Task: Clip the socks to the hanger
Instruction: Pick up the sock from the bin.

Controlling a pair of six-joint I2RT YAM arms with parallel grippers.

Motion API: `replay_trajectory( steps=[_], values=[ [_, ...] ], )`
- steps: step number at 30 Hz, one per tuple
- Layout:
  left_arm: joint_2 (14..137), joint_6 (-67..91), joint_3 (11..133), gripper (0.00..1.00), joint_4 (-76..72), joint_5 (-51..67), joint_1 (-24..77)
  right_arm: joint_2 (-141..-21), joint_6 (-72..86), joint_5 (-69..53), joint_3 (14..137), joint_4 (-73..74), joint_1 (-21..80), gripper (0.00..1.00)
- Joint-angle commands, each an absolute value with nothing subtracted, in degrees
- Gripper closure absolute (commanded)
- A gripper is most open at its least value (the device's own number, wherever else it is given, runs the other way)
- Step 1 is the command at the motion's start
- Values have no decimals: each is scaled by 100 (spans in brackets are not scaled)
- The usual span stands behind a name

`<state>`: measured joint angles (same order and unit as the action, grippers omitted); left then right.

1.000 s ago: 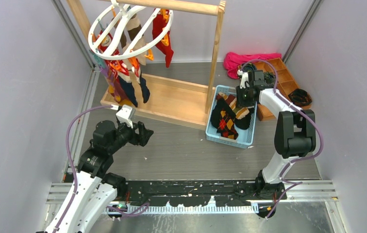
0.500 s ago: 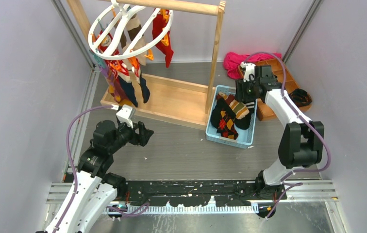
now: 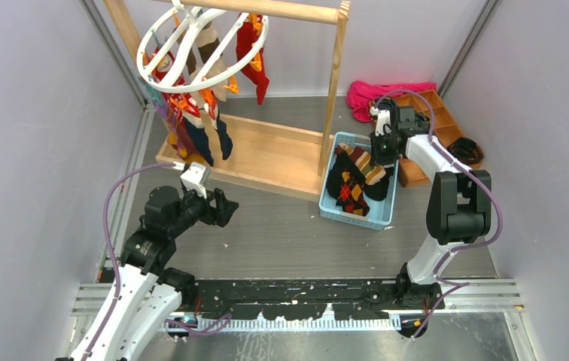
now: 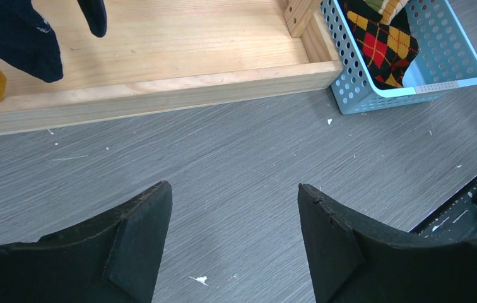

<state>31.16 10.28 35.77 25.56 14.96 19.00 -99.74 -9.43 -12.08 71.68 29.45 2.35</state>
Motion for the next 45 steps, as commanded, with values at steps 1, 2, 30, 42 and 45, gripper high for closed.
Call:
replay_trajectory(
  steps=[1, 2, 30, 42, 45],
  values=[
    [3055, 1120, 3663, 26, 2376, 1664, 1863, -9354, -967, -1825, 7331, 3030, 220, 96],
    [3037, 1144, 3643, 26, 2343, 1711, 1863, -9188, -972, -1942, 7324, 3039, 220, 99],
    [3073, 3770, 2439, 27, -2066, 3388, 2762, -7046, 694, -6486, 7267, 2867, -688, 99],
    [5902, 1818, 2394, 22, -4807, 656, 5634, -7081, 2102, -7069, 6306, 1023, 189, 99],
    [6730, 2341, 2529, 22, -5734, 656, 5634, -7090, 2040, -7128, 6247, 1003, 396, 99]
  ],
)
